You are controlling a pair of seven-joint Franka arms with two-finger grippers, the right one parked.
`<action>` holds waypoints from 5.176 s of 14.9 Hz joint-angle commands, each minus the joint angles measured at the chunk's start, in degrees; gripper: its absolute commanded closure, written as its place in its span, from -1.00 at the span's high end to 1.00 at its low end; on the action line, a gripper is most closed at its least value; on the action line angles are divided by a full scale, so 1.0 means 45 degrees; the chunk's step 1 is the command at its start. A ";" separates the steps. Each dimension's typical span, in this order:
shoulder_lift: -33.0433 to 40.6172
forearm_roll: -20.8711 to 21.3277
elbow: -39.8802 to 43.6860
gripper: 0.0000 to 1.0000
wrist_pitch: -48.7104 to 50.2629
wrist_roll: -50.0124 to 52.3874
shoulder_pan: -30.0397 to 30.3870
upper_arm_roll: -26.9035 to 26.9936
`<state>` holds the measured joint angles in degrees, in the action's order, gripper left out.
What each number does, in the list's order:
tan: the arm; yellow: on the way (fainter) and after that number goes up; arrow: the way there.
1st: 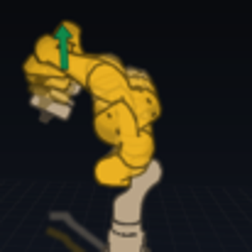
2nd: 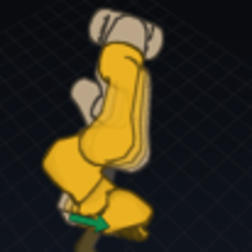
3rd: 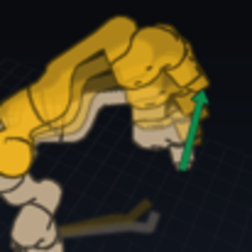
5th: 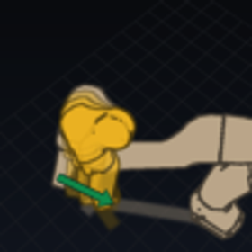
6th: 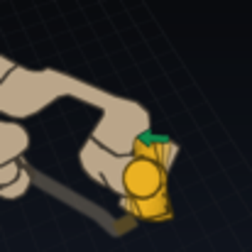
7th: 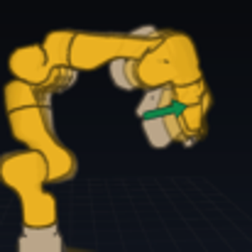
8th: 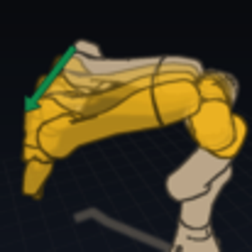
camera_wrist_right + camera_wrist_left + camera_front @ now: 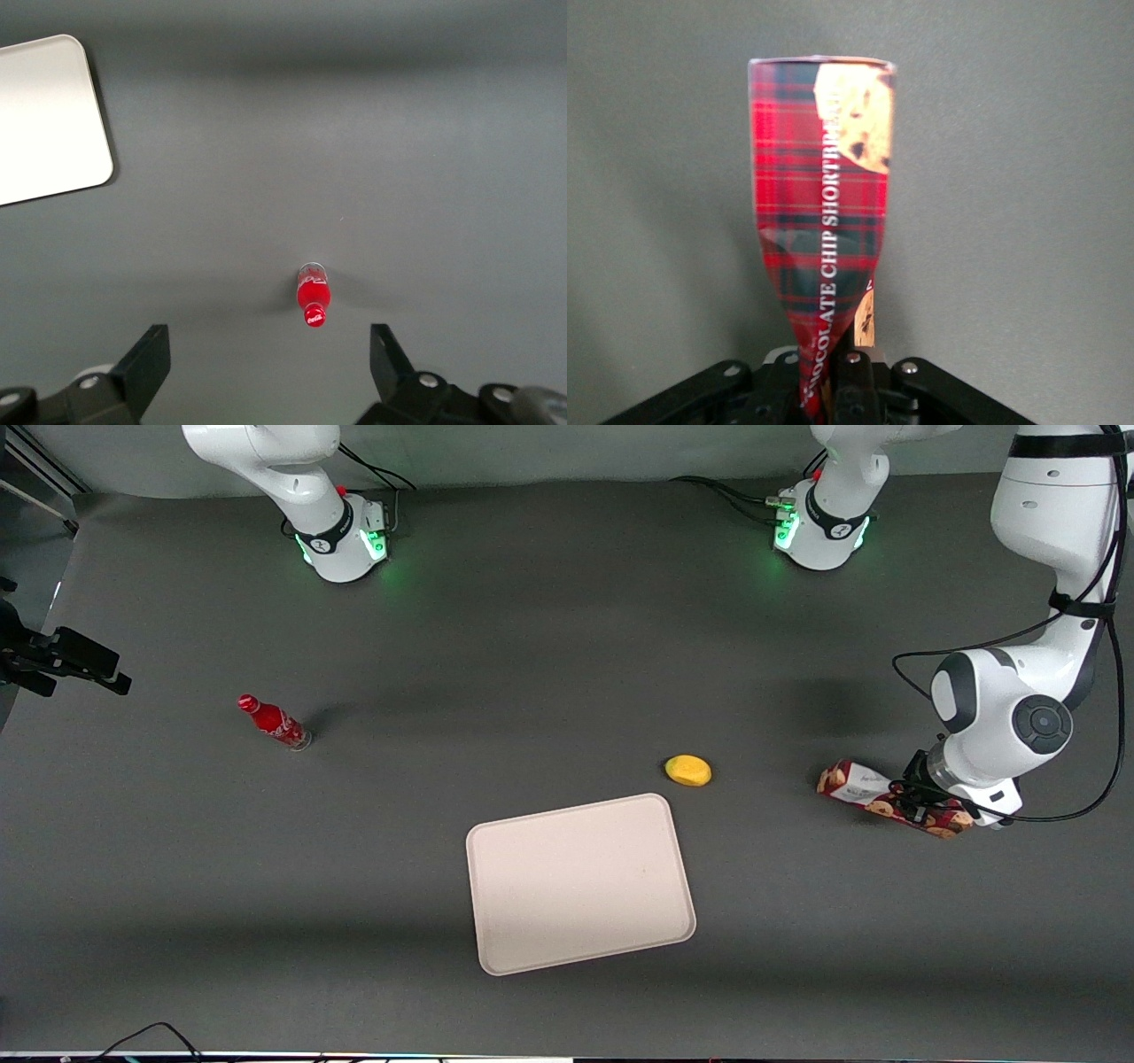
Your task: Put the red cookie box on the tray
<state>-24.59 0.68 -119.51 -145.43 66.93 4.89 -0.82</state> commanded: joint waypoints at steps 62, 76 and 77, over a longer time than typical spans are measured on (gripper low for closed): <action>-0.0558 0.2235 1.2319 1.00 1.4752 -0.6233 0.0281 -0.6308; 0.8624 0.0416 0.4198 1.00 1.4782 -1.5655 -0.0128 -0.0053; 0.8609 0.0377 0.4272 1.00 1.4663 -1.5655 -0.0187 -0.0111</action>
<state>7.03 2.96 -91.36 -74.27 -2.87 5.70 -1.67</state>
